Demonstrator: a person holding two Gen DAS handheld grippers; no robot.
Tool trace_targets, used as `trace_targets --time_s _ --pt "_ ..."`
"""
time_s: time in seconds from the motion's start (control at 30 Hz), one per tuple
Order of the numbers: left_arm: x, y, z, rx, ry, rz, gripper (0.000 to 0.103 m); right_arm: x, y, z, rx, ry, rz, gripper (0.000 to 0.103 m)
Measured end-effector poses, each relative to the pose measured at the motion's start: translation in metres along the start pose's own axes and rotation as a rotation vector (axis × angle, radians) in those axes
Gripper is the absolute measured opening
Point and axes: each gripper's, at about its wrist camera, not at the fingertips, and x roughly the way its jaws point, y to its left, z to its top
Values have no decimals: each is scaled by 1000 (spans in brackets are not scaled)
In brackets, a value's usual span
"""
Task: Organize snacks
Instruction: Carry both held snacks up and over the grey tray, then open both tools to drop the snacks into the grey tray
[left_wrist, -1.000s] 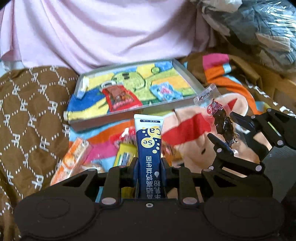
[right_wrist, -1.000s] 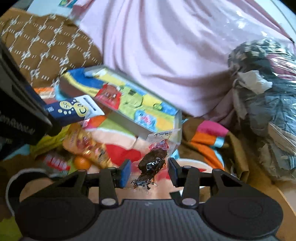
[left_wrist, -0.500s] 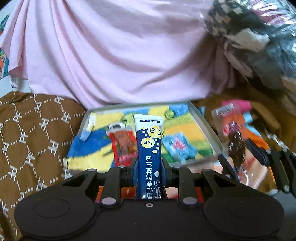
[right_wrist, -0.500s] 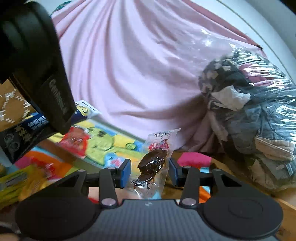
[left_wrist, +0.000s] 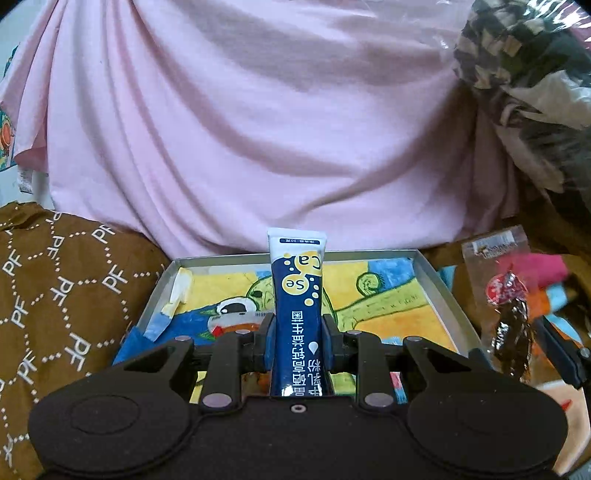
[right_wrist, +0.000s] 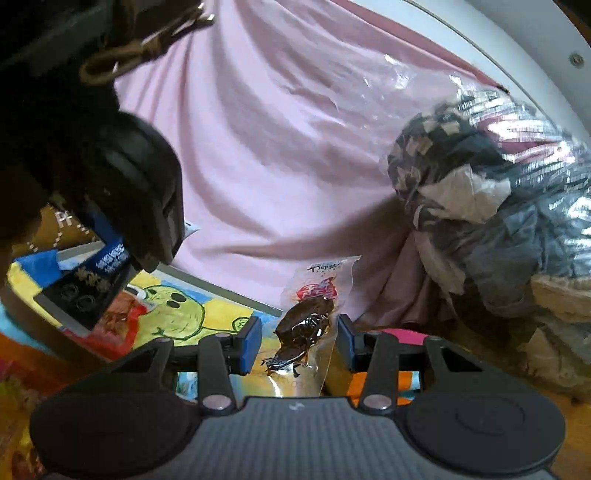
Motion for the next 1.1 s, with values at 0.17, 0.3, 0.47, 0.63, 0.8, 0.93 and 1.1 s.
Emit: trace_targets --time_s 0.17,0.3,0.47,0.63,0.8,0.93,1.1 --pt "27 0 -2 -48 46 21 26 25 -5 -9 49 40 9 47" --pt "47 0 -7 -106 100 45 26 48 -11 -18 90 97 0 47" --pt "62 -3 -9 -109 112 56 26 58 -8 -24 98 117 3 48" --pt "72 -7 -12 -89 124 50 27 62 0 -24 69 121 56 48" --pt "80 -6 -18 -95 146 58 27 69 1 -26 84 169 87 48" --pt "84 -5 -23 -99 163 62 28 72 -2 -27 116 197 100 48" --pt "85 -6 -26 -87 168 60 30 75 -3 -30 126 224 102 46"
